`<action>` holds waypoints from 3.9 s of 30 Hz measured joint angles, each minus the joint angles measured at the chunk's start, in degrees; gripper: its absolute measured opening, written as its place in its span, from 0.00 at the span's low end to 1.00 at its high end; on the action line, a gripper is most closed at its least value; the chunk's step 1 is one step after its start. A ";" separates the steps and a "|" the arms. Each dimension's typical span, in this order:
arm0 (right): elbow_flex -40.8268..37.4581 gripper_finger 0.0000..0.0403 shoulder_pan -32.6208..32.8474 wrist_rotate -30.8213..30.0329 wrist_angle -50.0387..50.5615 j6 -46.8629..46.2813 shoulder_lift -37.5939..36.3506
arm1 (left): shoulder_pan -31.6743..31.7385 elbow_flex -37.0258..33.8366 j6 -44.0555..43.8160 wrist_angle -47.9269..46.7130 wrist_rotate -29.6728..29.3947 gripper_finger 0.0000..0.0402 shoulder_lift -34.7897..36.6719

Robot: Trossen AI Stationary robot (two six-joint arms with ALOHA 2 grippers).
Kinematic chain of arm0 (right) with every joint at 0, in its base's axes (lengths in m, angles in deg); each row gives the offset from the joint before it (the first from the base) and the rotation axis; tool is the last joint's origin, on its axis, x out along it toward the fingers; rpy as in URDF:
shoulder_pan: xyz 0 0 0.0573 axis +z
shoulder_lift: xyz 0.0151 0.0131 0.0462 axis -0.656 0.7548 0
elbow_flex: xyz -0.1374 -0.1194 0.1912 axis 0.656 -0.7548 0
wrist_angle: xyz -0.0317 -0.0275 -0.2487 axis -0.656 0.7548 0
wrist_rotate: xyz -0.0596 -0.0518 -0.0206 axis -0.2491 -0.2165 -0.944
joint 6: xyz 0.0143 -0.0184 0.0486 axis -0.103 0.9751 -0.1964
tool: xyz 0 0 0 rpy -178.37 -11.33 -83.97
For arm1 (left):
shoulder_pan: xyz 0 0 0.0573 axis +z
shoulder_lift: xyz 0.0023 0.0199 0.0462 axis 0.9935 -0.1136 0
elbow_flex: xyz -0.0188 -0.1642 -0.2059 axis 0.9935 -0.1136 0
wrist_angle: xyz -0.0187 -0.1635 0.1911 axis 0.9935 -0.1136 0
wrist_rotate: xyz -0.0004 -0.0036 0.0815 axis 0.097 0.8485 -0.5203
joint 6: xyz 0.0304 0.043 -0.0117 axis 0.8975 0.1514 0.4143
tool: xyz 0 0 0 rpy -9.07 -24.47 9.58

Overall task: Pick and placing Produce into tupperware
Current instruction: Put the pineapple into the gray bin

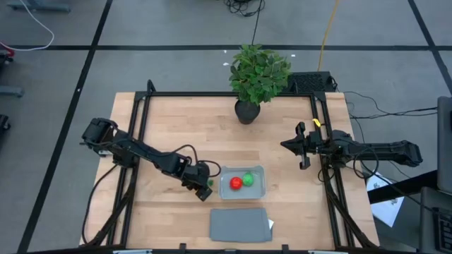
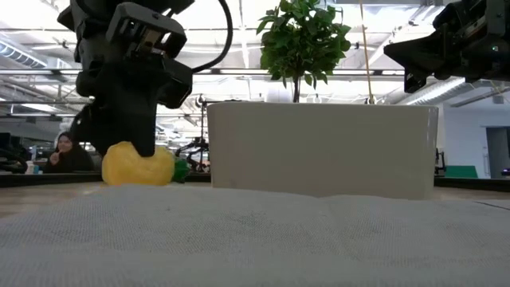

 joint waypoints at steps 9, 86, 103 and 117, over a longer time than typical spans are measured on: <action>-0.01 0.00 0.00 0.00 -0.02 -0.02 -0.01 | 1.55 0.00 5.32 -0.32 -0.95 0.51 -0.02; -0.01 0.00 -0.01 -0.04 -9.82 -1.51 0.84 | 8.43 -34.05 69.61 37.87 -10.00 0.51 57.05; -0.01 0.00 -0.01 -0.04 -8.94 -1.39 0.86 | 9.23 -32.90 62.39 51.02 -13.04 0.51 42.80; -0.01 0.00 -0.01 -0.04 -8.48 -1.33 0.86 | 10.91 -10.25 65.83 33.36 -11.57 0.51 19.13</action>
